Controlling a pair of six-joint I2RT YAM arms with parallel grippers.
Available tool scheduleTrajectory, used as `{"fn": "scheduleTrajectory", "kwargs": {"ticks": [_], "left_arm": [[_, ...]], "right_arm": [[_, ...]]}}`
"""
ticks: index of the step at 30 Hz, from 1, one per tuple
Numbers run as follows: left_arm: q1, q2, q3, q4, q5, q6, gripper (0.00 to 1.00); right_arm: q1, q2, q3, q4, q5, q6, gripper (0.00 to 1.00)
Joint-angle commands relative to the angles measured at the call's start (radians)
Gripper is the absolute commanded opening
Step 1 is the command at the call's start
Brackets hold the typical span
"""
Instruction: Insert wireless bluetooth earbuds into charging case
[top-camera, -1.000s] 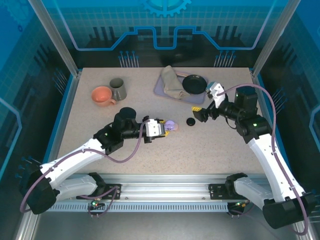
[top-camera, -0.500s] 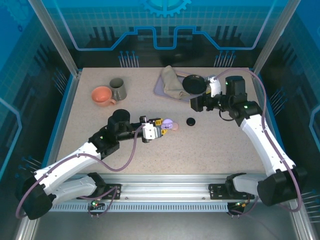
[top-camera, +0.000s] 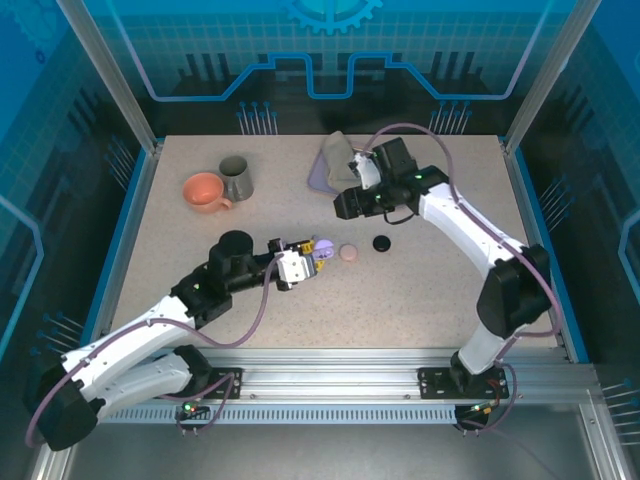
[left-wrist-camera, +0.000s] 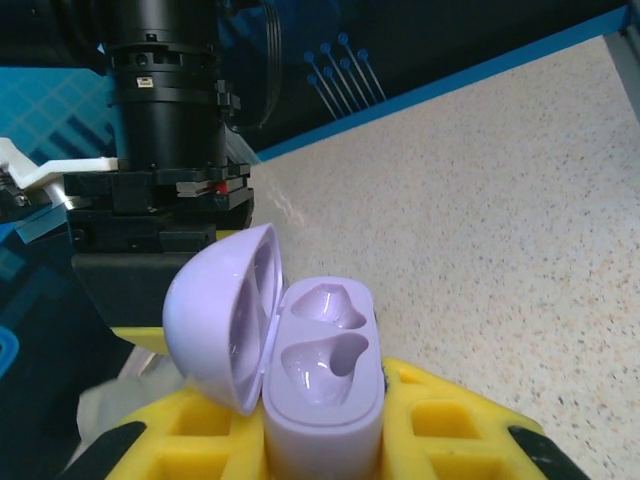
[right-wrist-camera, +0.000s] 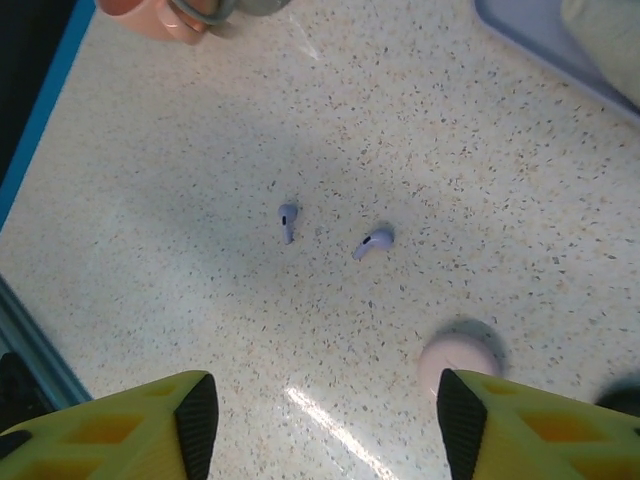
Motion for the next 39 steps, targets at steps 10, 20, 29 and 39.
{"fn": "scheduleTrajectory", "kwargs": {"ticks": [10,20,29,39], "left_arm": [[0.184,-0.099,-0.011,-0.155,-0.15,-0.373,0.0],[0.309,-0.158,-0.038,-0.162,-0.146,-0.499,0.0],[0.312,-0.216,-0.034,-0.203,-0.174,-0.501,0.0],[0.312,-0.271,-0.03,-0.252,-0.19,-0.504,0.0]], "right_arm": [[0.119,0.309,0.195,-0.015,0.116,0.219,0.53],[0.199,0.508,0.366,-0.116,0.248,0.249,0.56],[0.27,0.675,0.572,-0.142,0.182,0.147,0.58],[0.293,0.81,0.748,-0.264,0.168,0.119,0.56]]}}
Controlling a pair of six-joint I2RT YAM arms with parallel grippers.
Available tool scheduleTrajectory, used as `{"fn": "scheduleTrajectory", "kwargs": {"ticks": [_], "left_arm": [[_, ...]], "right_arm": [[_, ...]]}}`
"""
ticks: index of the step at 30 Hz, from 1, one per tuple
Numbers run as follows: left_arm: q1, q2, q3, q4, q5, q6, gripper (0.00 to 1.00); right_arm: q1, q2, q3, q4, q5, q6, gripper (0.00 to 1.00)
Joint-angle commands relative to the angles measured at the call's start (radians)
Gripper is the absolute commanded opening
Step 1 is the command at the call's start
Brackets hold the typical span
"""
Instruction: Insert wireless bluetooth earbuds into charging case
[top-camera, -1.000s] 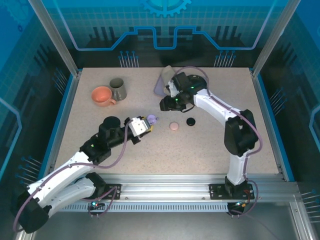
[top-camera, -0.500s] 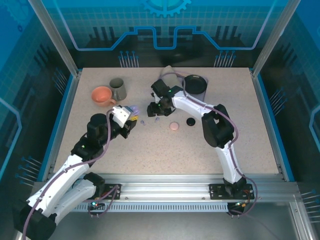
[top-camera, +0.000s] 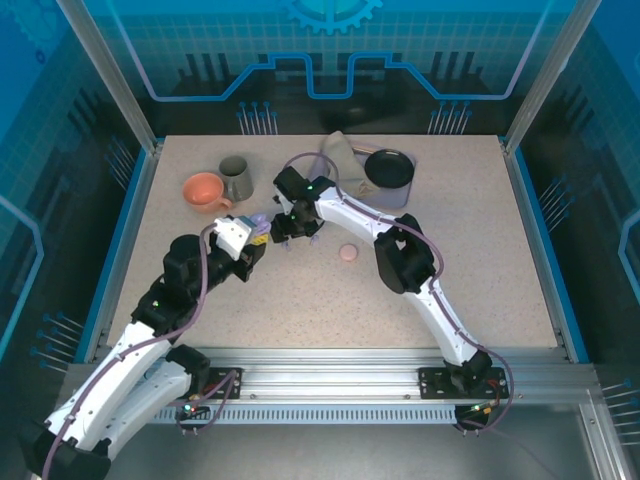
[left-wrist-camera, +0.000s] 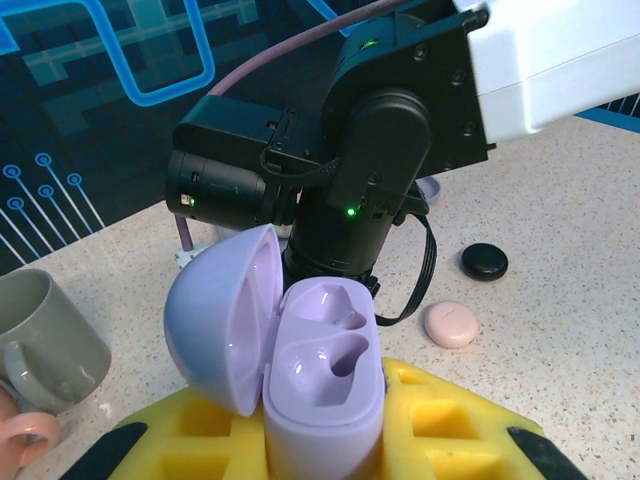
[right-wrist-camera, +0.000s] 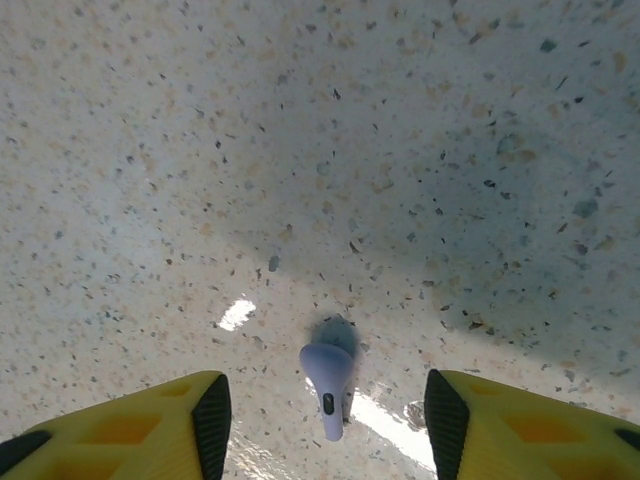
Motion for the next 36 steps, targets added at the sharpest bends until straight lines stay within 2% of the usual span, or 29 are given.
{"fn": "scheduleTrajectory", "kwargs": {"ticks": [1,12,18,26,36], "left_arm": [[0.011,-0.015,0.001,-0.018,-0.019,-0.013,0.0],[0.011,-0.01,0.007,-0.017,-0.021,-0.01,0.0],[0.012,-0.008,0.01,-0.021,-0.022,-0.009,0.0],[0.011,0.0,0.015,-0.025,-0.021,-0.009,0.0],[0.011,0.007,0.023,-0.032,-0.021,-0.011,0.0]], "right_arm": [[0.012,0.042,0.053,-0.082,-0.015,-0.027,0.56],[0.043,0.126,0.167,-0.169,0.059,-0.094,0.45],[0.046,0.129,0.162,-0.185,0.06,-0.106,0.37],[0.048,0.069,0.086,-0.159,0.058,-0.124,0.23],[0.044,-0.058,-0.067,-0.1,0.045,-0.136,0.15]]}}
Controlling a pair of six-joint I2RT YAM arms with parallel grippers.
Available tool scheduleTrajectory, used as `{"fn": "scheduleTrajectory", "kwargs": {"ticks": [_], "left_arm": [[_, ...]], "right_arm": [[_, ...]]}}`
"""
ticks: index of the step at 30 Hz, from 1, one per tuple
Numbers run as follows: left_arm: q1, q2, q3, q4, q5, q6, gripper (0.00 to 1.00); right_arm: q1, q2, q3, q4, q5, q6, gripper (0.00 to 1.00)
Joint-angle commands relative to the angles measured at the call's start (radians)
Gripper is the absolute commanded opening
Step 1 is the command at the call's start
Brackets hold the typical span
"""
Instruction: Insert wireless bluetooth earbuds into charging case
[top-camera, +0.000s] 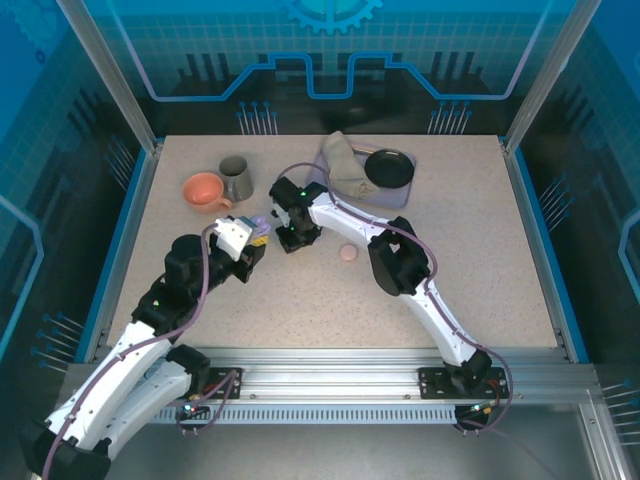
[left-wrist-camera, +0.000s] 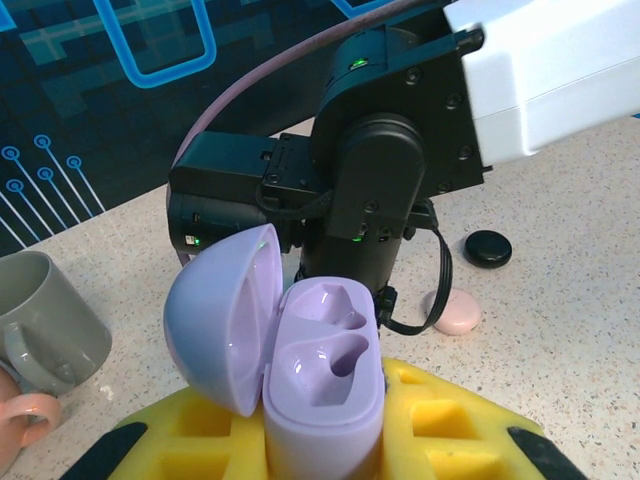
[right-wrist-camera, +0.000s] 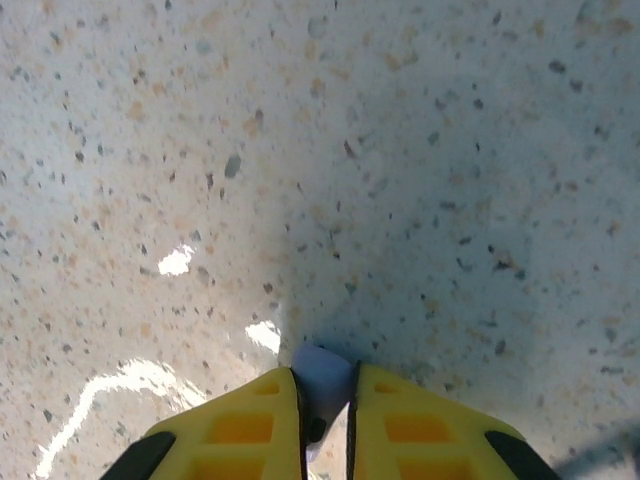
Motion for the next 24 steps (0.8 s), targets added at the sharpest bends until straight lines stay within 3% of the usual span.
{"fn": "scheduleTrajectory", "kwargs": {"ticks": [1,9,14,24], "left_arm": [[0.01,0.003,0.025,-0.01,-0.014,-0.008,0.0],[0.01,0.026,0.027,0.022,0.031,-0.028,0.0],[0.008,0.035,0.01,0.097,0.172,-0.018,0.0],[0.007,0.056,-0.005,0.2,0.323,-0.002,0.0]], "right_arm": [[0.01,-0.097,-0.087,0.014,-0.013,-0.012,0.15],[-0.009,-0.367,-0.422,0.095,-0.003,-0.022,0.15],[-0.031,-0.523,-0.668,0.135,0.005,-0.023,0.15],[-0.056,-0.644,-0.937,0.177,0.025,-0.012,0.16]]}}
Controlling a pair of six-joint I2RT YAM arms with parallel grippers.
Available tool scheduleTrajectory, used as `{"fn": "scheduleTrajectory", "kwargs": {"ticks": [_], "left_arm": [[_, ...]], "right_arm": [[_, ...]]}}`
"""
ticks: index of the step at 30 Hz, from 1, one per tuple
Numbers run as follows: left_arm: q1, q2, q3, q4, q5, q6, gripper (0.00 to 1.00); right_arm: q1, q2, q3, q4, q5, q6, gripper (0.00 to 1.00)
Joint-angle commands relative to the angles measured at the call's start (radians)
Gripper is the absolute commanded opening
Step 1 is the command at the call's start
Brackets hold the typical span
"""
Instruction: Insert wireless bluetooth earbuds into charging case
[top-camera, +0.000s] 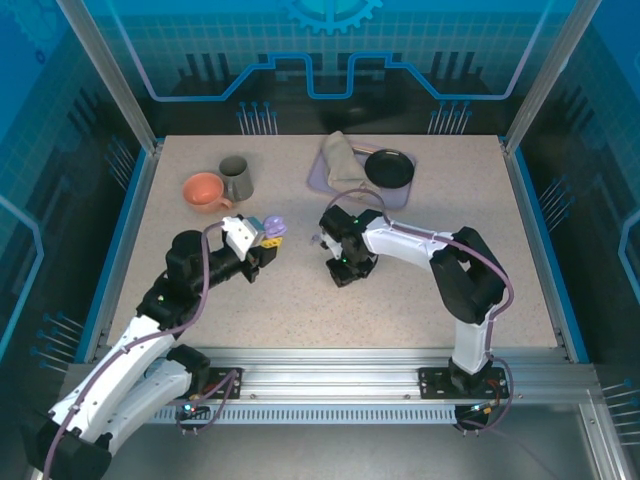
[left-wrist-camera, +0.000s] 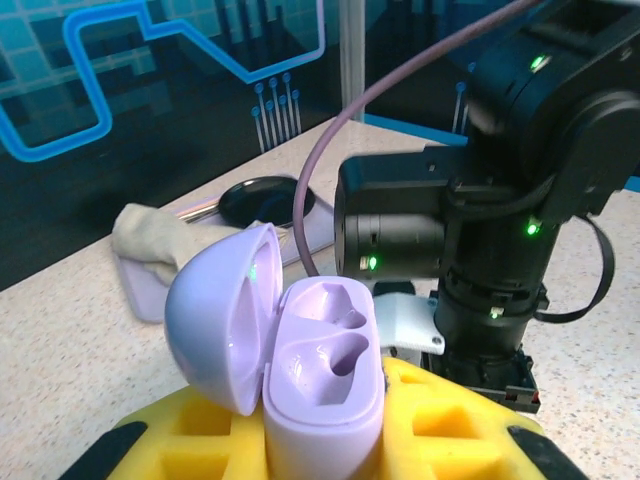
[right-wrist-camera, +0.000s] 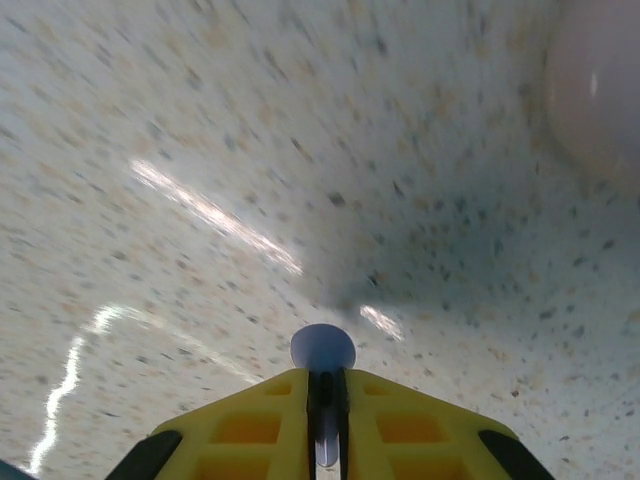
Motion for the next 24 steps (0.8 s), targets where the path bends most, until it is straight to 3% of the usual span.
{"fn": "scheduleTrajectory", "kwargs": {"ticks": [1,9,14,24], "left_arm": [[0.007,0.006,-0.005,0.065,0.086,0.003,0.0],[0.007,0.009,-0.009,0.078,0.123,0.022,0.0],[0.006,0.003,-0.026,0.102,0.177,0.058,0.0],[0.005,0.009,-0.024,0.11,0.185,0.084,0.0]], "right_arm": [[-0.014,-0.04,-0.04,0.022,0.011,-0.005,0.16],[-0.023,-0.025,-0.045,-0.006,0.023,-0.017,0.22],[-0.032,-0.05,-0.032,-0.023,0.018,-0.02,0.33],[-0.053,-0.102,0.015,-0.074,-0.017,-0.015,0.45]]}}
